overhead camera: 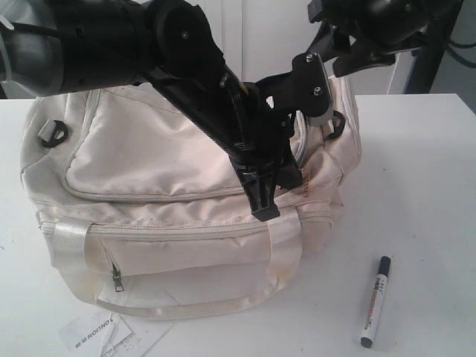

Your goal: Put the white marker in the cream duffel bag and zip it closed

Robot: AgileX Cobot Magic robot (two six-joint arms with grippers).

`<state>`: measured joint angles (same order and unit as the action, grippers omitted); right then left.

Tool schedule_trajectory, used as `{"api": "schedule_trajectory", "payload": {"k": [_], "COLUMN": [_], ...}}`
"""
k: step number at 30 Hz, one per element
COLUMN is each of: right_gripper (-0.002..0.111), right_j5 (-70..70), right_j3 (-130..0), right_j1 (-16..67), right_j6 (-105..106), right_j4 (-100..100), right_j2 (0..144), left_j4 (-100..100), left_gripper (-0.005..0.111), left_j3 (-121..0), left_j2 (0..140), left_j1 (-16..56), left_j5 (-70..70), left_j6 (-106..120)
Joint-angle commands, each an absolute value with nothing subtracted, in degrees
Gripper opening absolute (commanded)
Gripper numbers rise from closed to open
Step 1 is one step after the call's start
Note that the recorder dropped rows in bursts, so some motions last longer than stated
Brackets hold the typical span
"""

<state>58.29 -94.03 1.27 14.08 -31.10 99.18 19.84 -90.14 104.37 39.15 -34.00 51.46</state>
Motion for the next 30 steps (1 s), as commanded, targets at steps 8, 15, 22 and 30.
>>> {"api": "schedule_trajectory", "payload": {"k": [8, 15, 22, 30], "right_gripper": [0.049, 0.049, 0.045, 0.0], "right_j5": [56.49, 53.54, 51.12, 49.82], "right_j3": [-94.04, -94.04, -94.04, -94.04], "right_j1": [4.2, 6.06, 6.81, 6.81], "right_j6": [10.01, 10.01, 10.01, 11.1], "right_j4": [-23.45, -23.74, -23.74, -23.48], "right_j2": [103.48, 106.41, 109.27, 108.76], "left_j4": [20.5, 20.9, 20.9, 20.9], "left_gripper": [0.0, 0.0, 0.0, 0.0], "left_j3": [-90.27, -90.27, -90.27, -90.27], "left_j2": [103.43, 103.43, 103.43, 103.41], "left_j1": [38.91, 38.91, 38.91, 38.91], "left_j5": [-36.1, -35.98, -35.64, -36.19], "left_j6": [50.88, 50.88, 50.76, 50.76]}}
